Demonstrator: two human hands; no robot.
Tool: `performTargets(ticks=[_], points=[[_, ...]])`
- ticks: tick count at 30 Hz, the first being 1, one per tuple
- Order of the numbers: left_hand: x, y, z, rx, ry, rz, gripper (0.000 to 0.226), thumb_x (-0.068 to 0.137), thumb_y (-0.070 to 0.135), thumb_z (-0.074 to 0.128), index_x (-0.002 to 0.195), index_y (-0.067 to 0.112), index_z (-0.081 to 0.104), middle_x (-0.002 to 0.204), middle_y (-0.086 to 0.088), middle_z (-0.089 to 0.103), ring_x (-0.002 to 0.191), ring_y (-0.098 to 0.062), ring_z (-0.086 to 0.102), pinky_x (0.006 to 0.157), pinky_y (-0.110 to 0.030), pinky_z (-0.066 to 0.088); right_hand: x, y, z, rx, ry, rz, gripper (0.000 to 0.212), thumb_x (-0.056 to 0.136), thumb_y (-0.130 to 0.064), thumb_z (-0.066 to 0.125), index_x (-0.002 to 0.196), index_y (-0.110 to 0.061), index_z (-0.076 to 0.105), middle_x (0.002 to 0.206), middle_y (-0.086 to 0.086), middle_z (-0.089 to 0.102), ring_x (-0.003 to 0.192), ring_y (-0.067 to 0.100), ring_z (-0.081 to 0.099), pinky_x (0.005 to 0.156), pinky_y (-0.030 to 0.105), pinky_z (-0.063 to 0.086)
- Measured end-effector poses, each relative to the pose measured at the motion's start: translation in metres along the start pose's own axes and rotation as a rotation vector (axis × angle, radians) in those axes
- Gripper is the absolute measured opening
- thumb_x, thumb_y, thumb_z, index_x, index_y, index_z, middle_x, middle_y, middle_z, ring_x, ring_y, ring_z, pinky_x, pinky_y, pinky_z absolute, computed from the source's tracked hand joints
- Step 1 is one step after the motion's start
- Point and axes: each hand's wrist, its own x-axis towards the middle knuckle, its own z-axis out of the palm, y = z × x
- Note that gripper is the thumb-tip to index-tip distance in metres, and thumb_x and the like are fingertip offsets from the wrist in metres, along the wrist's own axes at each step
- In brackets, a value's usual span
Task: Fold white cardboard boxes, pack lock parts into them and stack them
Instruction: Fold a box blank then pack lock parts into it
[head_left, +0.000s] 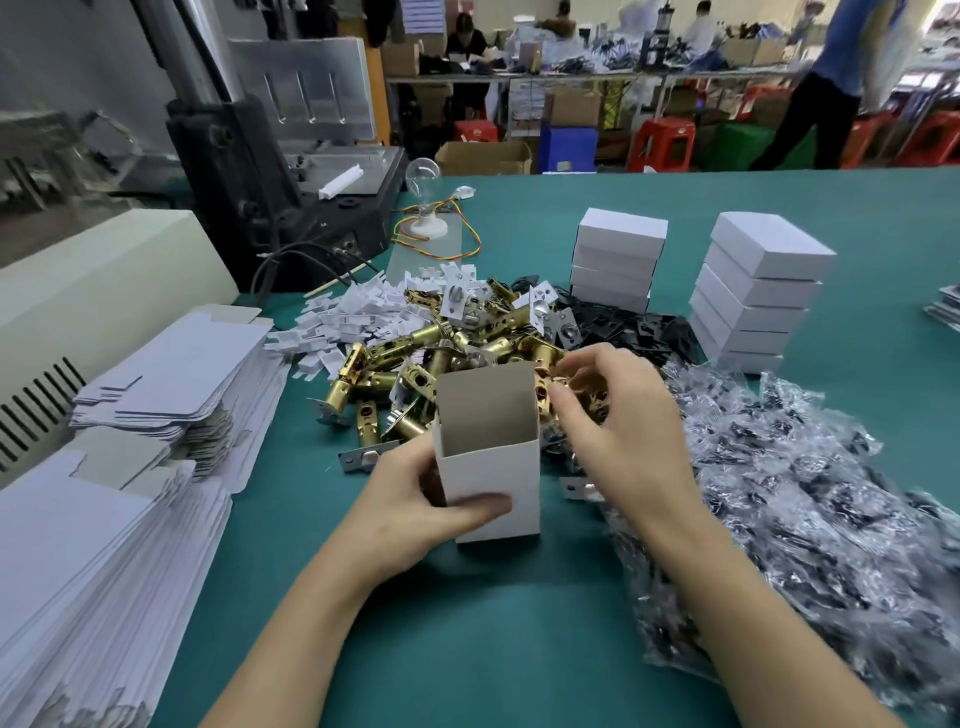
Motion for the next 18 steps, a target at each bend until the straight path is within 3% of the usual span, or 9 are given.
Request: performTargets(ticks=[4, 7, 10, 12, 14, 18], points=[[-0.001, 0.003, 0.005, 0.037, -0.042, 0.039, 0.043, 0.076, 0.029, 0.088, 0.114, 0.042, 0.071, 0.109, 0.015, 0.075, 0.102, -0.003, 0.07, 0.083, -0.014, 0.054, 0.008, -0.009, 0.007, -0.288, -0.178, 0.059, 0.037, 0.088, -0.042, 0.069, 0.12, -0.025, 0.06, 0.109, -0.004, 0.064, 0.108, 0.022, 0.055, 0.087, 0.04, 0.048], [-0.002, 0.001, 0.008, 0.015, -0.064, 0.027, 0.034, 0.076, 0.027, 0.086, 0.107, 0.033, 0.073, 0.103, 0.01, 0.075, 0.097, -0.007, 0.07, 0.082, -0.023, 0.056, 0.015, -0.018, 0.014, -0.471, -0.269, 0.045, 0.043, 0.089, -0.047, 0.064, 0.123, -0.025, 0.052, 0.1, 0.003, 0.066, 0.101, 0.031, 0.056, 0.079, 0.042, 0.042], [-0.003, -0.002, 0.011, 0.015, -0.105, -0.012, 0.035, 0.078, 0.021, 0.084, 0.11, 0.019, 0.072, 0.103, 0.002, 0.075, 0.098, -0.016, 0.07, 0.086, -0.039, 0.058, 0.021, -0.019, 0.015, -0.568, -0.268, 0.03, 0.037, 0.09, -0.045, 0.062, 0.117, -0.023, 0.049, 0.078, -0.005, 0.054, 0.09, 0.03, 0.053, 0.076, 0.041, 0.033], [-0.004, -0.003, 0.011, -0.015, -0.125, -0.026, 0.033, 0.078, 0.02, 0.083, 0.109, 0.019, 0.07, 0.098, 0.008, 0.074, 0.092, -0.01, 0.068, 0.08, -0.031, 0.056, 0.025, -0.018, 0.013, -0.589, -0.236, 0.026, 0.034, 0.088, -0.039, 0.064, 0.116, -0.023, 0.052, 0.074, -0.006, 0.053, 0.086, 0.03, 0.055, 0.076, 0.039, 0.036], [-0.004, -0.002, 0.01, -0.044, -0.143, -0.033, 0.028, 0.079, 0.02, 0.082, 0.104, 0.021, 0.069, 0.091, 0.015, 0.07, 0.087, -0.005, 0.065, 0.076, -0.022, 0.051, 0.03, -0.017, 0.006, -0.539, -0.158, 0.025, 0.03, 0.087, -0.034, 0.063, 0.113, -0.021, 0.057, 0.078, -0.003, 0.065, 0.083, 0.029, 0.062, 0.078, 0.04, 0.049], [-0.002, -0.004, 0.008, -0.062, -0.145, -0.063, 0.026, 0.081, 0.019, 0.082, 0.104, 0.02, 0.07, 0.09, 0.012, 0.07, 0.087, -0.006, 0.065, 0.077, -0.024, 0.051, 0.05, -0.018, -0.016, -0.362, -0.006, 0.076, 0.022, 0.091, -0.027, 0.066, 0.105, -0.012, 0.073, 0.092, 0.005, 0.076, 0.084, 0.025, 0.069, 0.082, 0.047, 0.059]])
